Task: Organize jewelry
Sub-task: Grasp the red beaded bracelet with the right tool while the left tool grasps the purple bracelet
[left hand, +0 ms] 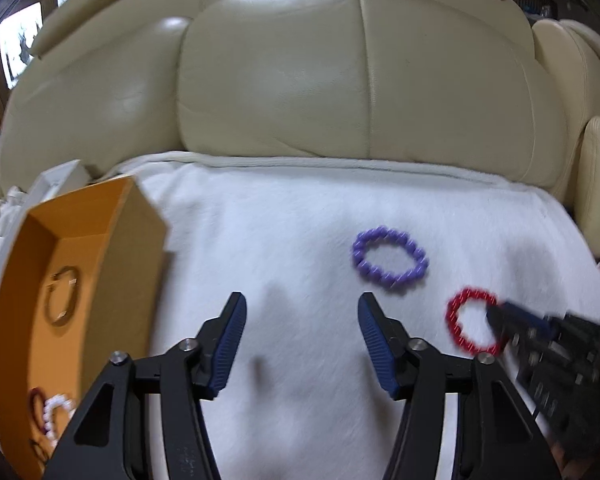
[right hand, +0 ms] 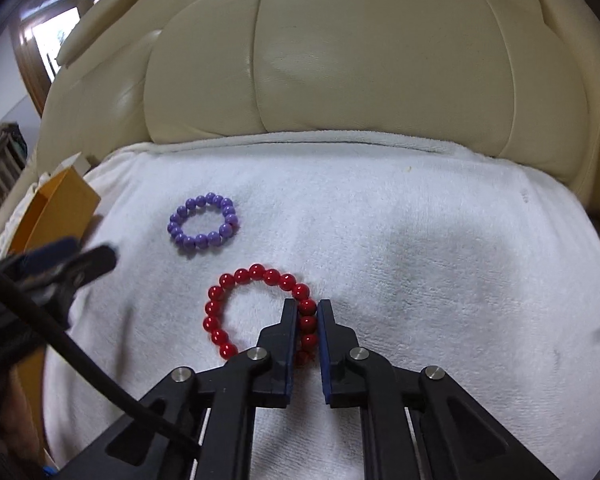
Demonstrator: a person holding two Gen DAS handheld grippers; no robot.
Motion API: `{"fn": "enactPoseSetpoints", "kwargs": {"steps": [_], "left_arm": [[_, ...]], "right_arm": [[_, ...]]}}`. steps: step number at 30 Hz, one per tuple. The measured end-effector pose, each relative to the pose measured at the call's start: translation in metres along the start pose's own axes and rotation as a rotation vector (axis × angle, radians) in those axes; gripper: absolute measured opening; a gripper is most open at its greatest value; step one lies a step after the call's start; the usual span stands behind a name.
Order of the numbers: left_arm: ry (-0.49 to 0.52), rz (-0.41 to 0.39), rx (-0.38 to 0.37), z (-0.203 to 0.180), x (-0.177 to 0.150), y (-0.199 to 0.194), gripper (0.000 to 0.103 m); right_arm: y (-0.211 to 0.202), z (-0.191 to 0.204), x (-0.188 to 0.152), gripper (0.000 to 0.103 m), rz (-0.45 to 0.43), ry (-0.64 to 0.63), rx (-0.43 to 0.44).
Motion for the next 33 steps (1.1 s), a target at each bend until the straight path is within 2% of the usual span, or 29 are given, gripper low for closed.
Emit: {"fn": "enactPoseSetpoints", "kwargs": {"steps": [4, 8, 12, 14, 15, 17, 18, 20, 24, 33], "left_arm": [[-0.025, 0.022, -0.057, -0.008, 0.012, 0.019, 0.054], [-0.039, 0.051, -0.070, -0.017, 0.018, 0.044, 0.053], [-0.012, 0.059, -0.063, -0.028, 0.017, 0.056, 0.044], [-0.003, 0.049, -0.068, -0.031, 0.019, 0.058, 0.031], [0.000, 0.043, -0.067, -0.032, 0.020, 0.058, 0.028], [0.013, 0.030, -0.066, -0.034, 0.018, 0.058, 0.011], [0.024, 0.021, -0.064, -0.036, 0.018, 0.058, 0.010], [0.050, 0.008, -0.054, -0.041, 0.016, 0.056, 0.009], [0.040, -0.015, -0.051, -0.044, 0.013, 0.041, 0.009], [0.066, -0.114, -0.048, -0.030, 0.014, -0.030, 0.009]], "right_arm": [[-0.005, -0.008, -0.003, 0.011, -0.005, 0.007, -0.016], [-0.011, -0.020, -0.007, 0.011, -0.005, 0.025, -0.027], [-0.013, -0.028, -0.006, 0.011, -0.004, 0.043, -0.028], [-0.014, -0.031, -0.005, 0.011, -0.004, 0.052, -0.024], [-0.014, -0.032, -0.005, 0.011, -0.004, 0.054, -0.021], [-0.014, -0.033, -0.004, 0.011, -0.004, 0.055, -0.020], [-0.014, -0.032, -0.004, 0.011, -0.005, 0.054, -0.020], [-0.014, -0.031, -0.003, 0.011, -0.011, 0.054, -0.019], [-0.022, -0.034, 0.001, 0.011, -0.041, 0.076, -0.006], [-0.048, -0.025, 0.017, 0.011, -0.128, 0.133, 0.084]]}}
Point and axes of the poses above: each gripper's, at about its wrist camera, not at the fingertips, and y roughly the way its jaws point, z to its left, x to its top, the point moved 1 cm from there along y, roughly the way its jaws point, and after that the axes turned 10 degrees about -z, right-handed, at the moved point
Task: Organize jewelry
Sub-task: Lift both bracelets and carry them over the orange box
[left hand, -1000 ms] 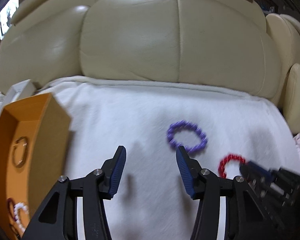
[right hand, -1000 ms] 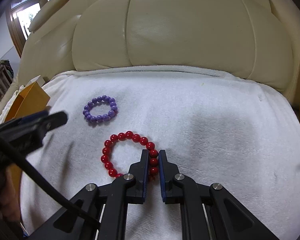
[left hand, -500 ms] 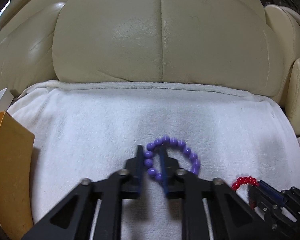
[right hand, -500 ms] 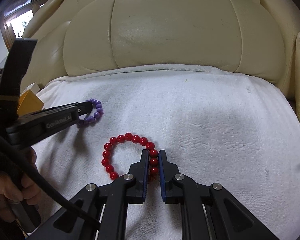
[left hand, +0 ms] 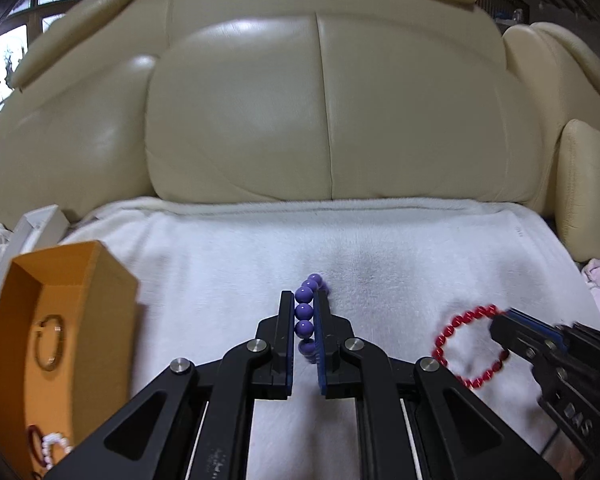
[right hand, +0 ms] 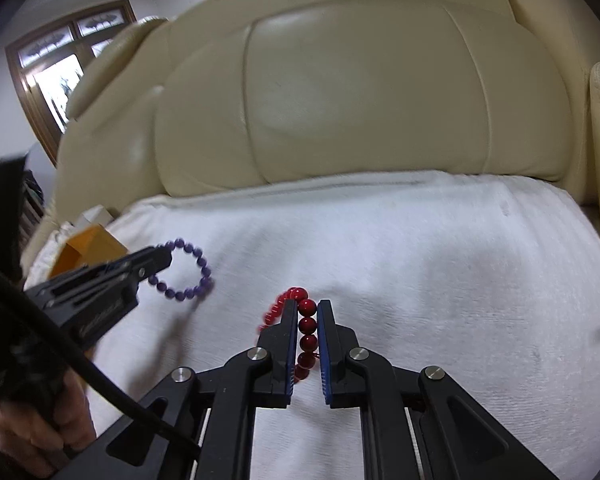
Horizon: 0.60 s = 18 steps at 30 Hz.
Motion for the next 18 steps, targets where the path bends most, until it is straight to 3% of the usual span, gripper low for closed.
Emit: {"fn": "enactPoseSetpoints", "kwargs": {"steps": [7, 18], "left_arm": [[0.003, -0.056, 0.009, 0.019, 0.000, -0.045, 0.009], [-0.021, -0.169, 0.143, 0.064, 0.003, -0.118, 0.009]], "right_arm": [[-0.019, 0.030, 0.003, 0.011, -0.056, 0.003, 0.068], [-0.035, 0.081, 0.003, 0.011, -0.117, 0.015, 0.207]]}}
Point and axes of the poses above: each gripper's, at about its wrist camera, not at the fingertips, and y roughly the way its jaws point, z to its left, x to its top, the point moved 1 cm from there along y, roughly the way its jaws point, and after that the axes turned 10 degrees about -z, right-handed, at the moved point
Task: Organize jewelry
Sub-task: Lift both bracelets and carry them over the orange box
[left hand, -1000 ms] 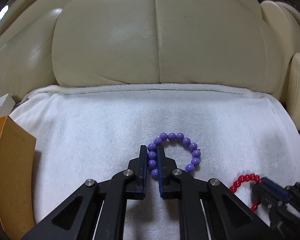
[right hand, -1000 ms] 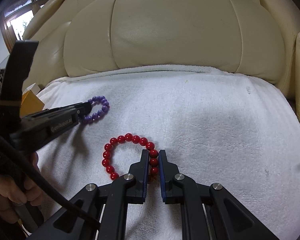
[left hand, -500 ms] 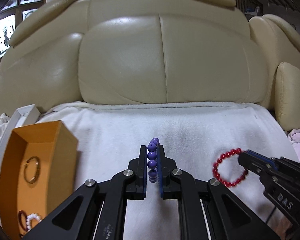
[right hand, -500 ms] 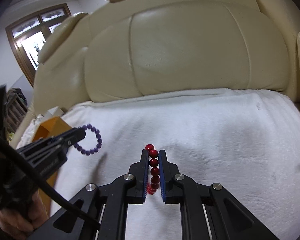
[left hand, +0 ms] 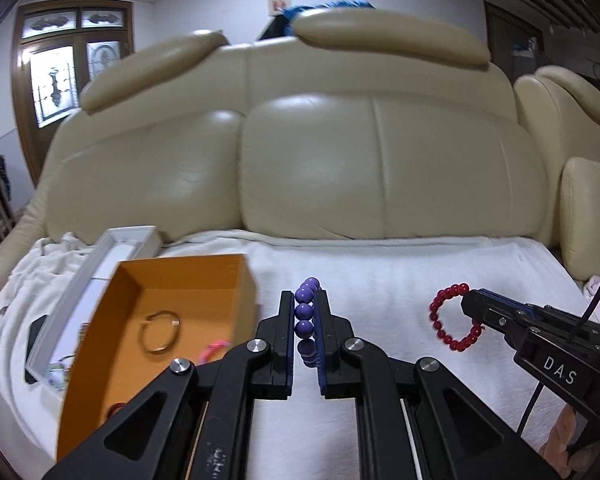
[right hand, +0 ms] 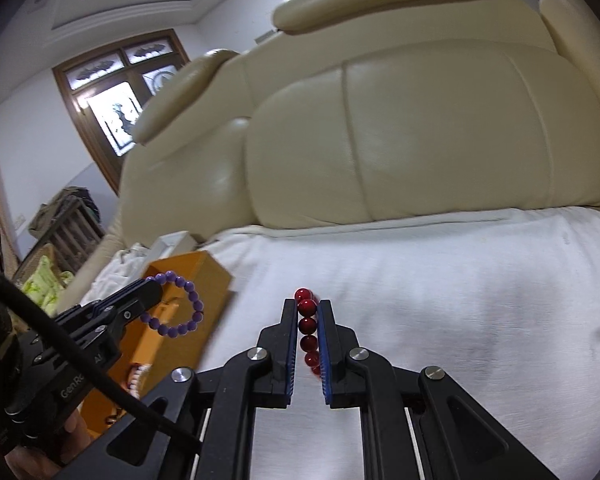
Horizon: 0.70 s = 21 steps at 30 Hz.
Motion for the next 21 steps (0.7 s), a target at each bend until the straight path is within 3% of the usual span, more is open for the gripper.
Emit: {"fn": "enactPoseSetpoints", "kwargs": {"steps": [9, 21], "left_arm": [[-0.040, -0.019, 0.096, 0.050, -0.004, -0.017, 0.009], [-0.091, 0.035, 0.184, 0.109, -0.020, -0.008, 0.009]], "right_arm": [[0.008, 0.060, -0.002, 0.011, -0.032, -0.014, 0.112], [0.042, 0.118, -0.009, 0.011, -0.001, -0.017, 0.233]]}}
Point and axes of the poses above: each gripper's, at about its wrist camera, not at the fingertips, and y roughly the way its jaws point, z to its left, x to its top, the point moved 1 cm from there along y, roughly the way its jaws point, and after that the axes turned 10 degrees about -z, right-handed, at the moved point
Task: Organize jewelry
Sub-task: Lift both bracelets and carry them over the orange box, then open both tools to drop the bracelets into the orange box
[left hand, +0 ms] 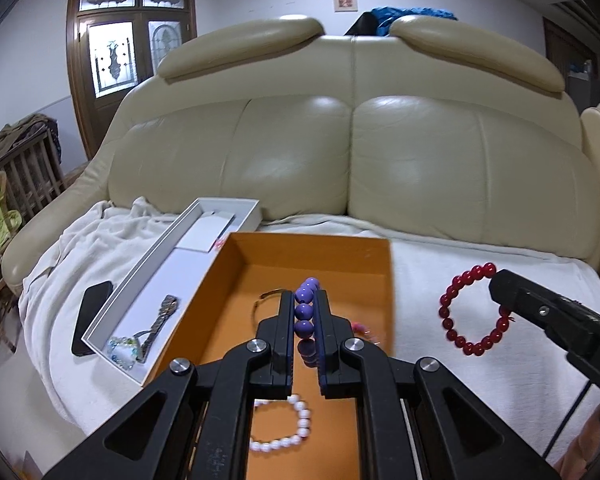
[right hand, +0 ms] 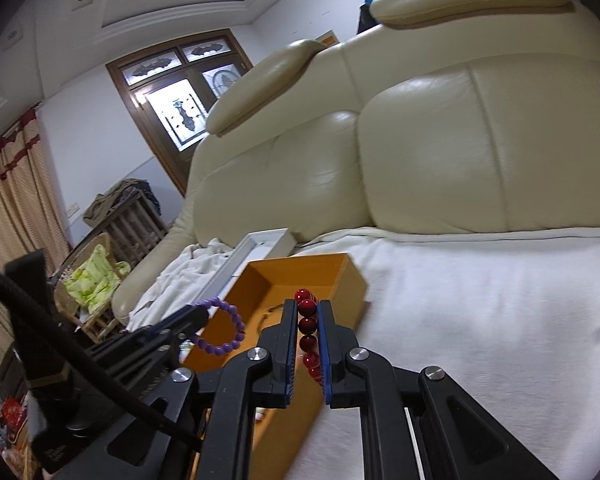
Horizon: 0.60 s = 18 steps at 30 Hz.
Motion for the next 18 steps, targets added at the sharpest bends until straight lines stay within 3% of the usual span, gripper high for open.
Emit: {"fn": "enactPoseSetpoints", "kwargs": {"steps": [10, 18], "left_arm": [[-0.035, 0.111, -0.002, 0.042, -0.019, 0.043, 0.009], [-0.039, 0.212, 0.032, 0.052, -0.036, 0.073, 0.009]], "right_arm": [[0.032, 0.028, -0.026, 0.011, 0.097, -0.004, 0.091], [0.046, 0.041, -0.055, 0.011, 0.188, -0.043, 0.106]]}}
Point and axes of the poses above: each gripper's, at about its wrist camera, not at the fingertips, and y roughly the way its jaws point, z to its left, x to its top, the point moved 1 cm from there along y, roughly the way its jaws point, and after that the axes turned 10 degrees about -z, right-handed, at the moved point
